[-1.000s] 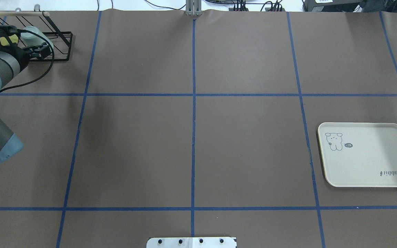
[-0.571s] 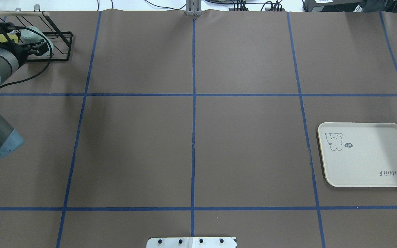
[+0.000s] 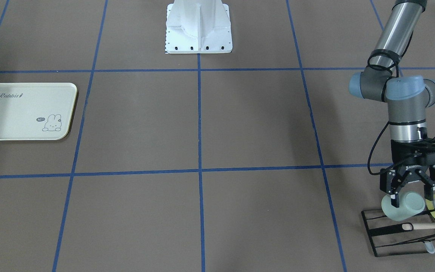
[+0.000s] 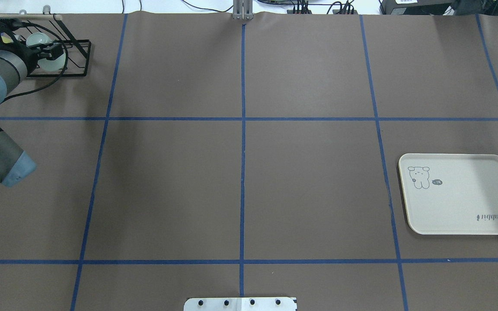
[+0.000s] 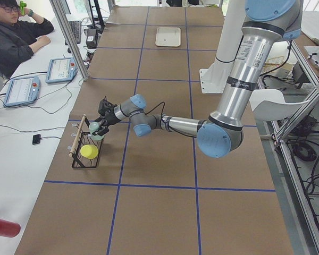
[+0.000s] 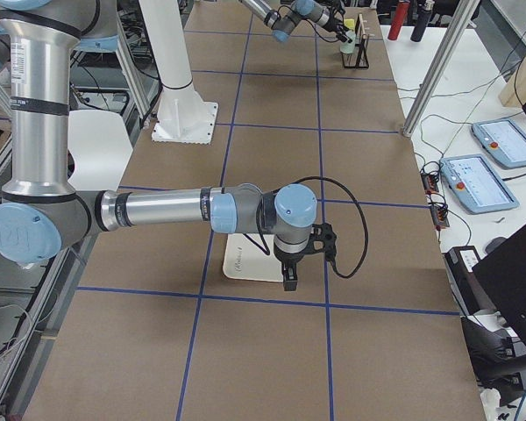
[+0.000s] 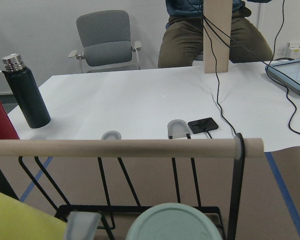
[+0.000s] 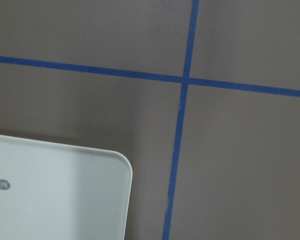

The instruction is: Left arm grabs green cup and hands to right arm on tray

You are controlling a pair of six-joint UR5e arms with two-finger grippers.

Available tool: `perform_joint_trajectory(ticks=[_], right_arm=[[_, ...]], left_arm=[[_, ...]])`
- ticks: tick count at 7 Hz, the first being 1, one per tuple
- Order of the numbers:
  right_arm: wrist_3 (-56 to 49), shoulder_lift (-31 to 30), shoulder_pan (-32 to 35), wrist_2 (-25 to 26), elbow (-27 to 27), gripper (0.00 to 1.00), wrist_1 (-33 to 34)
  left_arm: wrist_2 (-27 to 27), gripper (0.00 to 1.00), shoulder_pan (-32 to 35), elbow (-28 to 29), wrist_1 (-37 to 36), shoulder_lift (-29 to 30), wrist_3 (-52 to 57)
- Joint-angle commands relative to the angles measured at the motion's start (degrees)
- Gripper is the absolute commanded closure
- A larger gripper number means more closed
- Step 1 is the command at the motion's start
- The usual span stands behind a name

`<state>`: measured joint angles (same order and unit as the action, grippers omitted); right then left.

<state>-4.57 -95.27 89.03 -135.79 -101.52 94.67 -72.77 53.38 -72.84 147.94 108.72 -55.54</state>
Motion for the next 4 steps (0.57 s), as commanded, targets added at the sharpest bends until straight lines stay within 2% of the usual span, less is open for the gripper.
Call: perform_joint_trajectory(ticks=[1,4], right_arm=[[0.0,0.0,0.0,0.0,0.01,0.01,-0.01],[-0.09,0.0,0.0,0.0,-0.08,0.01,-0.1]], left_arm=[[-0.09,0.0,0.15,1.73,0.59,1.23,-0.09],[-0.09,0.09,0.23,3.76,2.97,1.58,-0.18]])
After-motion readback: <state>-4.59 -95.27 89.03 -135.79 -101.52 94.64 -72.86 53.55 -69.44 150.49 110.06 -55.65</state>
